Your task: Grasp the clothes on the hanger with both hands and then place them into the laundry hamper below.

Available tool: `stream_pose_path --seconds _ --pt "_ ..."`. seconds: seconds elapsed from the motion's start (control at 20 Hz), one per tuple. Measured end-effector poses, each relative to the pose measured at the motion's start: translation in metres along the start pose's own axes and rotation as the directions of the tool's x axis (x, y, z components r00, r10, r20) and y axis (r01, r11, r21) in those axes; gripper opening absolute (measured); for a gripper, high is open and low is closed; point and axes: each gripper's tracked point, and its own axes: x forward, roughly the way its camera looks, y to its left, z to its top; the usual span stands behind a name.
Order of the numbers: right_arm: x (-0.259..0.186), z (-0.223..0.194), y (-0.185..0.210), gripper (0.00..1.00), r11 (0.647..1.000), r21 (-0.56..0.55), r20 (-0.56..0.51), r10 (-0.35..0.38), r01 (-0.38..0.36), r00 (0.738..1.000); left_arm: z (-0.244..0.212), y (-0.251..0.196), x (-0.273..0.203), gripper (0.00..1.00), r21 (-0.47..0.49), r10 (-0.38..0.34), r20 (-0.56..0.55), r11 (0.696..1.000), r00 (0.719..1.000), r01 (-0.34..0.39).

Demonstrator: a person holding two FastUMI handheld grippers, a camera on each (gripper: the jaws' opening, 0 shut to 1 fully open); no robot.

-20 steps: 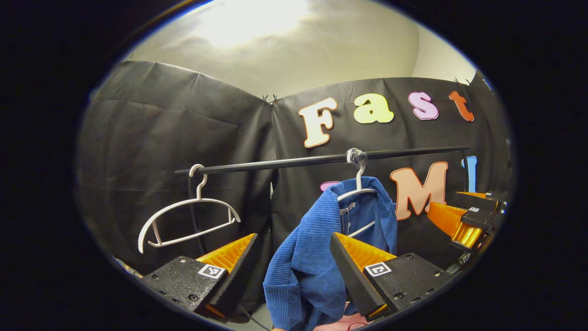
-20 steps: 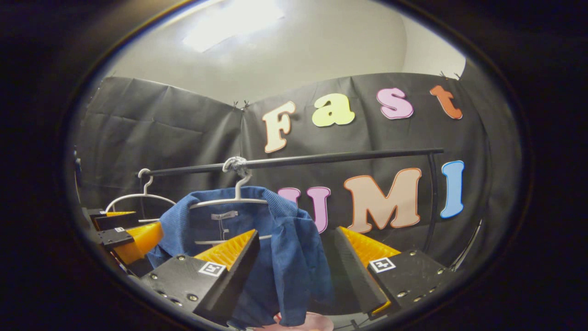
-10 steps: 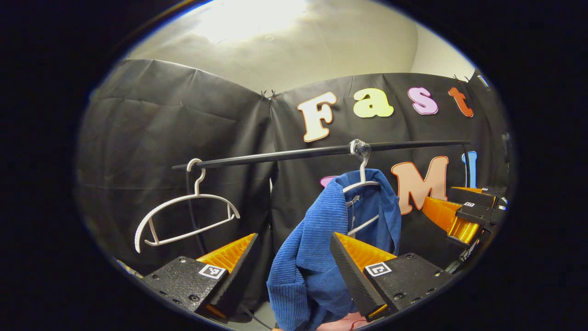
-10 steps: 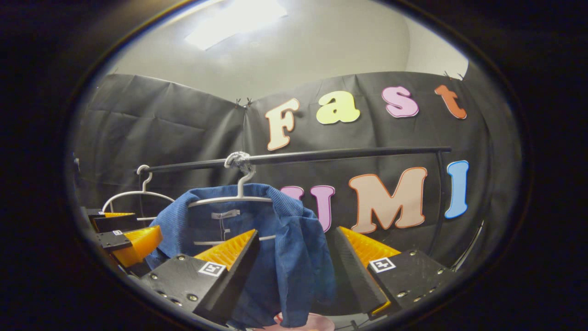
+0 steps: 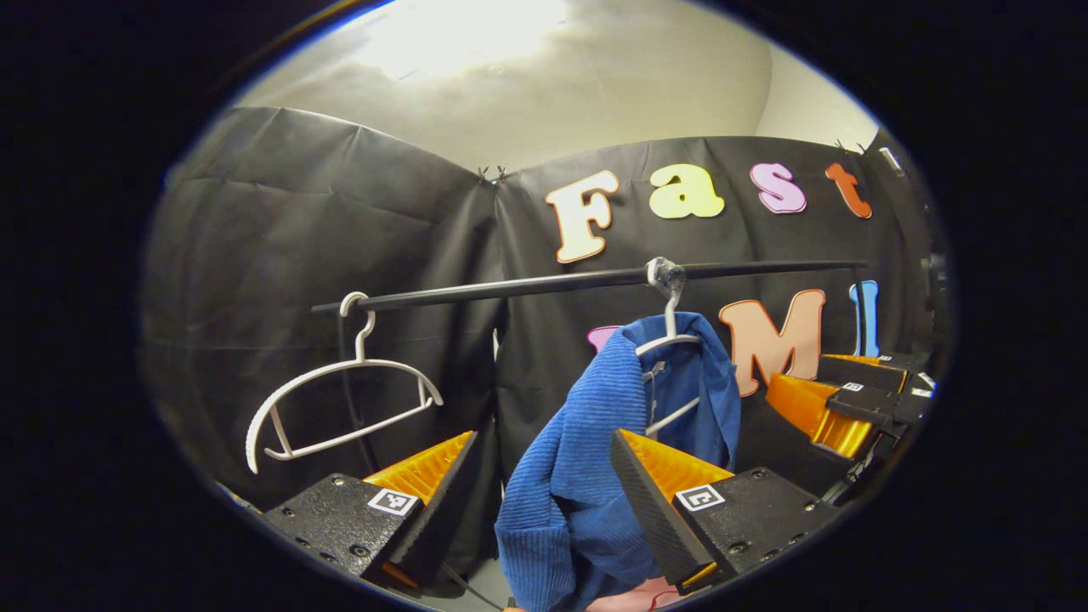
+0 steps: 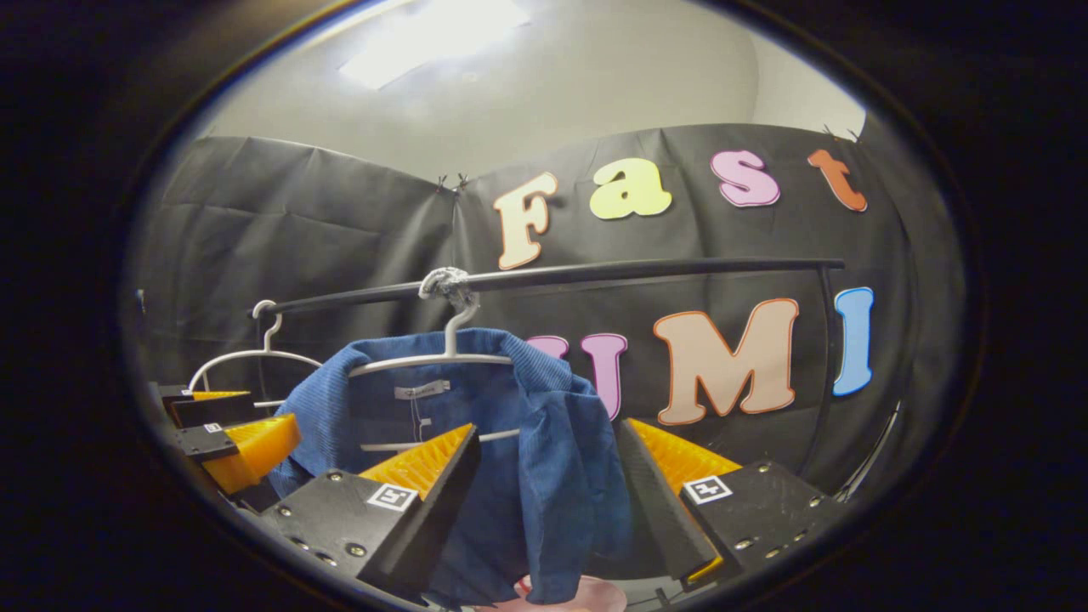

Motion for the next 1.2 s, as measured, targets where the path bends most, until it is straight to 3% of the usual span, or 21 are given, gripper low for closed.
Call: stream_pose_path --seconds 0.15,0.25,0.4,0.45,0.7,0.8,0.9,0.95,1.15,1.2 --pt "-0.005 0.002 -0.004 0.98 1.0 -0.018 0.008 -0.02 0.02 1.0 -0.005 -0.028 -0.003 0.96 -0.016 -0.083 -0.012 0.996 0.997 0.082" --pt "-0.008 0.003 -0.008 0.98 0.999 -0.027 0.008 -0.029 0.03 1.0 -0.01 -0.036 -0.001 0.96 0.004 -0.098 -0.014 0.995 0.995 0.098" --pt "-0.013 0.003 -0.02 0.98 0.997 -0.053 -0.004 -0.055 0.054 0.999 -0.026 -0.04 0.005 0.89 0.009 -0.076 -0.044 0.997 0.996 0.076" --pt "-0.016 0.004 -0.022 0.93 0.996 -0.063 -0.002 -0.061 0.061 0.998 -0.033 -0.041 0.007 0.88 0.006 -0.068 -0.058 0.998 0.996 0.068" --pt "-0.022 0.004 -0.031 0.98 0.993 -0.087 -0.009 -0.075 0.074 0.997 -0.087 -0.06 0.01 0.82 -0.003 -0.091 -0.2 0.996 0.976 0.093" --pt "-0.021 0.005 -0.031 0.98 0.993 -0.093 -0.01 -0.073 0.072 0.997 -0.108 -0.059 0.013 0.86 -0.02 -0.076 -0.261 0.997 0.962 0.073" --pt "-0.021 0.005 -0.032 0.93 0.993 -0.101 -0.01 -0.067 0.066 0.998 -0.129 -0.057 0.016 0.82 -0.036 -0.051 -0.314 0.998 0.948 0.042" --pt "-0.019 0.003 -0.032 0.98 0.993 -0.104 -0.013 -0.063 0.062 0.998 -0.135 -0.054 0.018 0.86 -0.034 -0.037 -0.324 0.999 0.945 0.027" --pt "-0.01 -0.007 -0.029 0.98 0.991 -0.127 -0.031 -0.041 0.037 0.999 -0.148 -0.051 0.03 0.75 -0.031 -0.032 -0.331 0.999 0.943 0.023" --pt "-0.007 -0.011 -0.027 0.98 0.99 -0.137 -0.035 -0.032 0.027 0.999 -0.152 -0.05 0.03 0.66 -0.034 -0.039 -0.337 0.999 0.941 0.029"
